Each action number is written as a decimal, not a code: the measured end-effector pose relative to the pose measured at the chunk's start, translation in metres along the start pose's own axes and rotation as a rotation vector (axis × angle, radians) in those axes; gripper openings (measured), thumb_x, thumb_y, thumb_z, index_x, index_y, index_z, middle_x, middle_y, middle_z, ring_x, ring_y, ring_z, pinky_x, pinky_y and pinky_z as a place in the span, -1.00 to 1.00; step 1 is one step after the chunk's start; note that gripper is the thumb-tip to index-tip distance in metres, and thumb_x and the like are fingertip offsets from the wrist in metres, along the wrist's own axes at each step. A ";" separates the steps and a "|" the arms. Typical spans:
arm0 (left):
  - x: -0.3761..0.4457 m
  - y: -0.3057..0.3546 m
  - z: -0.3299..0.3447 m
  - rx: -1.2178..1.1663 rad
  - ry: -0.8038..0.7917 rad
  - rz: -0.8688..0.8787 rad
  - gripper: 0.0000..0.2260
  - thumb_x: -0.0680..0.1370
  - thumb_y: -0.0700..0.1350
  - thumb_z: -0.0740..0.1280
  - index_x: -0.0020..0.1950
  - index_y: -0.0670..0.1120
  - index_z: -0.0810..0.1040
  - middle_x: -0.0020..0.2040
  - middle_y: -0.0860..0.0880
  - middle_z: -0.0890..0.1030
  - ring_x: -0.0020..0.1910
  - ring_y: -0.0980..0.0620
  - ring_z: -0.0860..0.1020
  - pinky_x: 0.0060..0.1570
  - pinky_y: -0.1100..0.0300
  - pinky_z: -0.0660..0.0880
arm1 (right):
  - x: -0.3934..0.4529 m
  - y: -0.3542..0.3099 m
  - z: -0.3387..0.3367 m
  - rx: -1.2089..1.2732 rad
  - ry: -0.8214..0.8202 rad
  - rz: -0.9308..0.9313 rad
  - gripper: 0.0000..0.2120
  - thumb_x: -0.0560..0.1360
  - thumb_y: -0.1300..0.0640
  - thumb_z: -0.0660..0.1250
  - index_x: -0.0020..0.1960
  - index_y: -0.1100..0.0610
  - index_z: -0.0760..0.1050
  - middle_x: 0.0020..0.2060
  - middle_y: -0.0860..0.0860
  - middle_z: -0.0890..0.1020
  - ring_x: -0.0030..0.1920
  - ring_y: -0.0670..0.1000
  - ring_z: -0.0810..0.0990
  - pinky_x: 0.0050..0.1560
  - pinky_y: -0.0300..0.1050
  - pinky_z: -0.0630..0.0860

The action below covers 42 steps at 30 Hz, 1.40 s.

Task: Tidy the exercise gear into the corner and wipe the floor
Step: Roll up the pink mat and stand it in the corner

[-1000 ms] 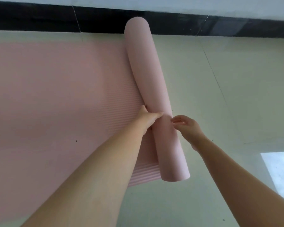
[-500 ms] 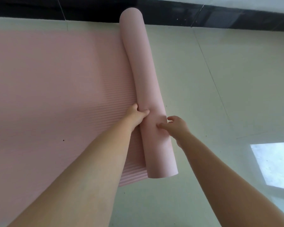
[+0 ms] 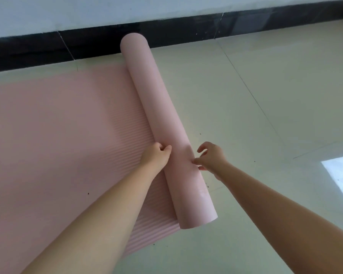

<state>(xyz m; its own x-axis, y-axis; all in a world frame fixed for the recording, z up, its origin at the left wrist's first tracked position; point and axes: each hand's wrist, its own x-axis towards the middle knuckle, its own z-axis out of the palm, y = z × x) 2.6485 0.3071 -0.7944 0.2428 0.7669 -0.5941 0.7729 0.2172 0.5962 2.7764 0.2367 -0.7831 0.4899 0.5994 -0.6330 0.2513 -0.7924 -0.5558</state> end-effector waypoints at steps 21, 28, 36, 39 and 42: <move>-0.014 -0.056 0.015 -0.020 -0.046 -0.004 -0.28 0.43 -0.16 0.46 0.47 -0.25 0.17 0.41 -0.19 0.38 0.40 -0.12 0.37 0.38 0.02 0.33 | -0.047 0.042 0.006 -0.135 -0.279 0.217 -0.85 0.49 0.15 0.31 -0.06 0.25 0.47 -0.38 0.05 0.48 -0.49 -0.04 0.40 -0.56 -0.30 0.28; -0.044 -0.063 -0.013 0.227 0.114 0.190 -0.68 0.49 -0.26 0.36 0.22 -0.25 0.44 0.14 -0.16 0.55 0.12 -0.11 0.53 0.06 0.16 0.40 | -0.060 0.011 0.019 -0.329 -0.341 0.002 -0.72 0.40 -0.02 0.42 -0.16 0.19 0.46 -0.34 0.03 0.50 -0.40 -0.02 0.43 -0.42 -0.24 0.33; -0.064 -0.074 -0.049 -0.201 -0.346 -0.211 -0.82 0.57 -0.03 0.27 0.16 0.02 0.47 0.10 0.01 0.55 0.04 0.01 0.53 0.07 0.12 0.40 | -0.097 0.023 0.052 -0.227 -0.267 -0.225 -0.75 0.50 0.10 0.31 0.17 0.05 0.54 0.13 0.08 0.49 0.12 0.04 0.48 0.01 -0.24 0.32; -0.070 -0.088 -0.046 -0.215 -0.337 -0.324 -0.54 0.52 0.05 0.34 0.37 -0.07 0.38 0.30 -0.01 0.51 0.31 -0.08 0.45 0.34 0.02 0.34 | -0.098 0.021 0.058 -0.029 -0.297 -0.187 -0.78 0.49 0.32 0.24 -0.06 0.06 0.59 0.03 0.09 0.61 0.06 0.06 0.54 0.07 -0.23 0.45; -0.075 -0.094 -0.043 -0.289 -0.167 -0.334 -0.47 0.48 -0.01 0.40 0.40 -0.12 0.35 0.33 -0.05 0.49 0.31 -0.08 0.46 0.17 0.13 0.39 | -0.085 0.014 0.065 0.088 -0.260 -0.098 -0.83 0.46 0.38 0.26 -0.18 0.14 0.49 -0.32 -0.03 0.54 -0.17 0.02 0.50 -0.10 -0.41 0.52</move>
<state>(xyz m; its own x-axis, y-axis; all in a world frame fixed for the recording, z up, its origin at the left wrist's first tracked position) 2.5328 0.2547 -0.7822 0.1176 0.5238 -0.8437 0.6352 0.6134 0.4693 2.6841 0.1821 -0.7717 0.2333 0.6902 -0.6850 0.2076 -0.7235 -0.6583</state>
